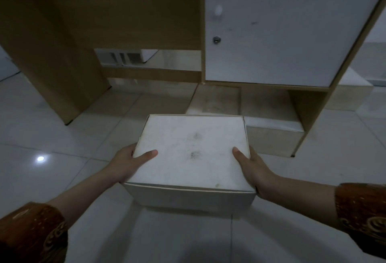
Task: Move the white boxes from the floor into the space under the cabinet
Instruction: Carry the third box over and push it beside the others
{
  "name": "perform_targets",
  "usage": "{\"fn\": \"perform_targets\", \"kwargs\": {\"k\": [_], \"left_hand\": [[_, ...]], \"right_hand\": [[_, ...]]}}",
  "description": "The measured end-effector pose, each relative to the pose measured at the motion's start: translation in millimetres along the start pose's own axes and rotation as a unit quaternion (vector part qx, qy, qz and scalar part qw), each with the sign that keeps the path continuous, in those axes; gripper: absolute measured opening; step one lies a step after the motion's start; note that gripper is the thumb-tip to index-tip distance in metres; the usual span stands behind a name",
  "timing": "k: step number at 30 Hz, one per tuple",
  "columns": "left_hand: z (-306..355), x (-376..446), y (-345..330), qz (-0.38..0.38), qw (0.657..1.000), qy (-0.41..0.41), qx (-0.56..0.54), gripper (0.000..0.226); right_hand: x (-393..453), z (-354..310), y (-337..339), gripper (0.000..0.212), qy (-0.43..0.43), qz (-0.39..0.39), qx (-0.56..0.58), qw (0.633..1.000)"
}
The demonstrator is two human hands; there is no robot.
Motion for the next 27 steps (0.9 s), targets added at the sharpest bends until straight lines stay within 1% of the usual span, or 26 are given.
{"fn": "perform_targets", "kwargs": {"k": [2, 4, 8, 11, 15, 17, 19, 21, 23, 25, 27], "left_hand": [[-20, 21, 13, -0.008, 0.998, -0.011, 0.062, 0.047], [-36, 43, 20, -0.018, 0.996, -0.012, 0.084, 0.057], [-63, 90, 36, -0.001, 0.999, -0.008, 0.05, 0.054], [-78, 117, 45, 0.02, 0.998, -0.004, 0.061, 0.055], [-98, 142, 49, 0.044, 0.997, -0.018, 0.054, 0.052], [-103, 154, 48, 0.043, 0.996, -0.031, 0.071, 0.058], [-100, 162, 48, 0.054, 0.992, -0.044, 0.1, 0.062], [-92, 165, 51, 0.102, 0.982, -0.063, 0.143, 0.053], [-86, 156, 55, 0.181, 0.964, -0.076, 0.181, 0.041], [-89, 139, 55, 0.256, 0.951, -0.081, 0.151, 0.028], [-100, 121, 46, 0.293, 0.949, -0.083, 0.076, 0.024]], "right_hand": [[7, 16, -23, 0.048, -0.003, 0.019, 0.001, 1.0], [13, 31, -40, 0.05, -0.006, 0.042, 0.003, 0.999], [33, 57, -83, 0.054, -0.017, 0.077, 0.021, 0.997], [51, 70, -105, 0.054, -0.029, 0.088, 0.035, 0.995], [75, 80, -115, 0.051, -0.03, 0.117, 0.023, 0.992], [84, 81, -116, 0.048, -0.028, 0.138, 0.009, 0.99], [88, 83, -118, 0.051, -0.032, 0.155, -0.01, 0.987], [93, 81, -116, 0.053, -0.033, 0.168, -0.041, 0.984], [100, 70, -110, 0.052, -0.029, 0.182, -0.073, 0.98], [112, 49, -100, 0.056, -0.003, 0.191, -0.108, 0.976], [129, 29, -92, 0.061, 0.015, 0.182, -0.132, 0.974]]}}
Point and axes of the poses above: each hand's wrist, its own x-axis towards the middle knuckle, its own y-axis out of the back of the hand, z = x × y, the point moved 7 cm from there along x, towards the middle knuckle, and after that the axes turned 3 degrees about -z, right-handed, at the moved point
